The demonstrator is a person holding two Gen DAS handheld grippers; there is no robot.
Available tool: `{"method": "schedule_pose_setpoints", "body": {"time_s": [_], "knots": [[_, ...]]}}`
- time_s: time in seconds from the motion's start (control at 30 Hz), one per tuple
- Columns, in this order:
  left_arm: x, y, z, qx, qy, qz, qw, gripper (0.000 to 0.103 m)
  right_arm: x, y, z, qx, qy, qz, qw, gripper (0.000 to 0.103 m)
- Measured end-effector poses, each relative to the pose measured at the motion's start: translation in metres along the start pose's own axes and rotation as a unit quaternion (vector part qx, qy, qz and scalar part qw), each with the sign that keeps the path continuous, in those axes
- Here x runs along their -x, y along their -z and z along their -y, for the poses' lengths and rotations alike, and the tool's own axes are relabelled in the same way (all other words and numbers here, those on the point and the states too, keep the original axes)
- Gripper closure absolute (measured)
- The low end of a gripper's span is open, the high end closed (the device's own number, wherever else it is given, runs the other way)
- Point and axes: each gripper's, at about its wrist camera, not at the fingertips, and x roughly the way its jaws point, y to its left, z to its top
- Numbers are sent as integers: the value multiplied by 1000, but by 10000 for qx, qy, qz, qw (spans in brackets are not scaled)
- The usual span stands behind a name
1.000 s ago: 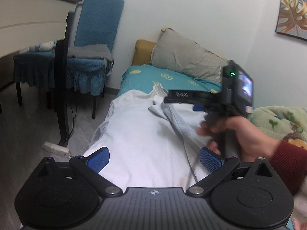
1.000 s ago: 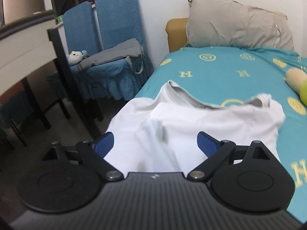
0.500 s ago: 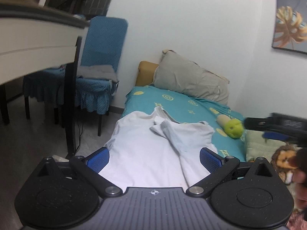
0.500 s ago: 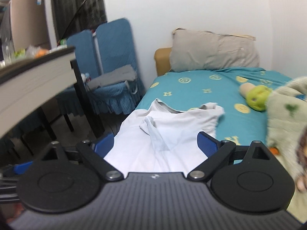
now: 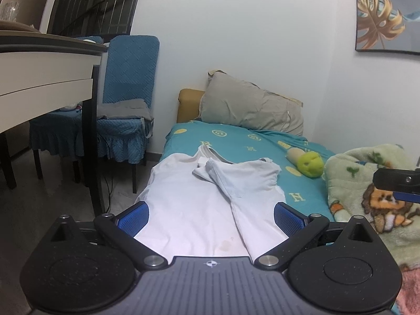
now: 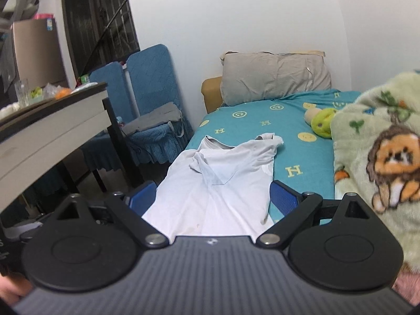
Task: Fold clothes
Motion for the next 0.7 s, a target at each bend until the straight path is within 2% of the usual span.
{"method": "schedule_pose_setpoints", "body": {"time_s": [0.3, 0.43, 0.7], "knots": [[-11, 10, 15, 203, 38, -211, 9996, 1, -1, 18, 6, 79, 224, 142, 9996, 8], [-18, 17, 25, 86, 47, -366, 9993, 1, -4, 21, 9, 124, 356, 206, 9991, 8], [-34, 25, 23, 206, 54, -591, 9980, 1, -13, 22, 24, -179, 345, 57, 9992, 8]]}}
